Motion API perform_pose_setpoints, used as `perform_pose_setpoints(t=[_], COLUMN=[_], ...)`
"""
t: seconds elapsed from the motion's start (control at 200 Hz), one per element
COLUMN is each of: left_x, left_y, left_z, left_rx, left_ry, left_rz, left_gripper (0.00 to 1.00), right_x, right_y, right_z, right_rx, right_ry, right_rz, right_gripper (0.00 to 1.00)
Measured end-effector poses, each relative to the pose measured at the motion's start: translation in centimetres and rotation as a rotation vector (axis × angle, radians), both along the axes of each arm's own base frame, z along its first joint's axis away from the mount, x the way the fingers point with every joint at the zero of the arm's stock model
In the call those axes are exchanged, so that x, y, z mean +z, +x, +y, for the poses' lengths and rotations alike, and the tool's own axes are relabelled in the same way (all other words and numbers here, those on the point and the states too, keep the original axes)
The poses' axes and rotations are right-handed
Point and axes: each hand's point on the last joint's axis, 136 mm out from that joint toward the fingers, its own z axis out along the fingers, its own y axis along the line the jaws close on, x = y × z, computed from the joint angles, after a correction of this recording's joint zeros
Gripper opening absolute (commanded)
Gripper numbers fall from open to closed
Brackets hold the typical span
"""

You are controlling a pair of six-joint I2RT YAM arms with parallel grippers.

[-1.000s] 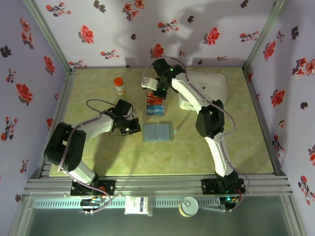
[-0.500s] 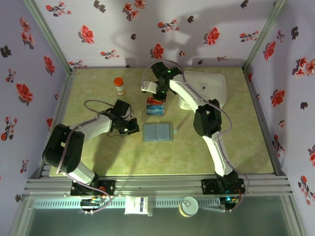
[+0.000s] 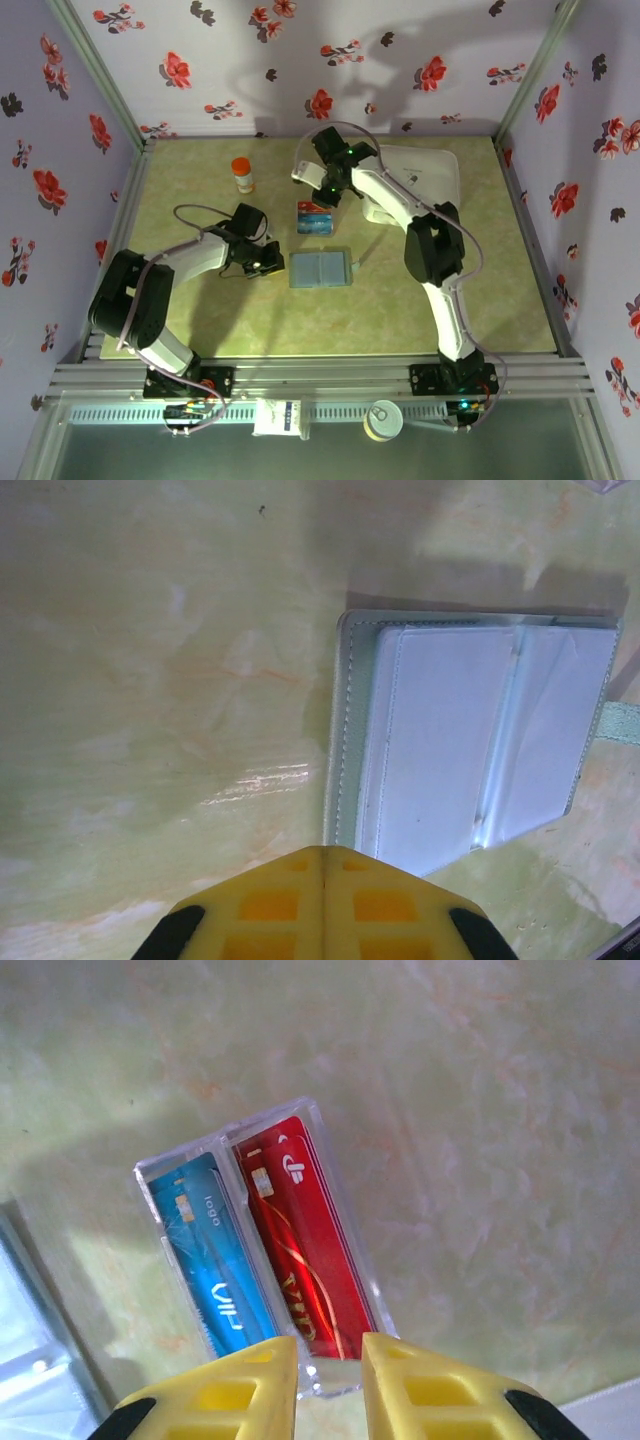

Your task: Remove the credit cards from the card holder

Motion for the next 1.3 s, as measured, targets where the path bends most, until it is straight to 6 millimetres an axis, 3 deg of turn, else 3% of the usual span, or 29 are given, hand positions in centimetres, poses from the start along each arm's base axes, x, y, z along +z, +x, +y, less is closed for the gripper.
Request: perform_pose_setpoints(t=[0.15, 0.275, 0.615, 0.88, 1.085, 1.3], left_x=[-0.5, -0.8, -1.1, -2.3, -2.5, -2.6], left_y=[0.0, 0.0, 0.0, -0.1, -0.2, -0.3], left_z=[-0.4, -0.7, -1.7, -2.0, -2.0, -2.1], left_rx=[-0.009, -0.015, -0.041, -0.046, -0.048, -0.050], left_ry=[-0.008, -0.018, -0.040, -0.033, -0.029, -0.032], left_rz=[0.013, 0.017, 0.010, 0.033, 0.040, 0.043], left_gripper=[0.00, 0.00, 0.00, 0.00, 0.00, 0.00], right_x=[1.3, 0.9, -4.9, -8.2, -7.8, -8.7], right_y=[-1.4, -3.1, -8.9, -13.2, -13.9, -14.7], right_z=[0.0, 0.0, -0.4, 1.4, 3.2, 4.3], right_rx=[-0.217, -0.406, -0.854, -0.943, -0.934, -0.923], right_ry=[0.131, 0.234, 0.351, 0.422, 0.502, 0.542], right_rz=[0.028, 0.099, 0.423, 0.644, 0.715, 0.797], right_gripper=[0.23, 0.20, 0.21, 0.26, 0.26, 0.24])
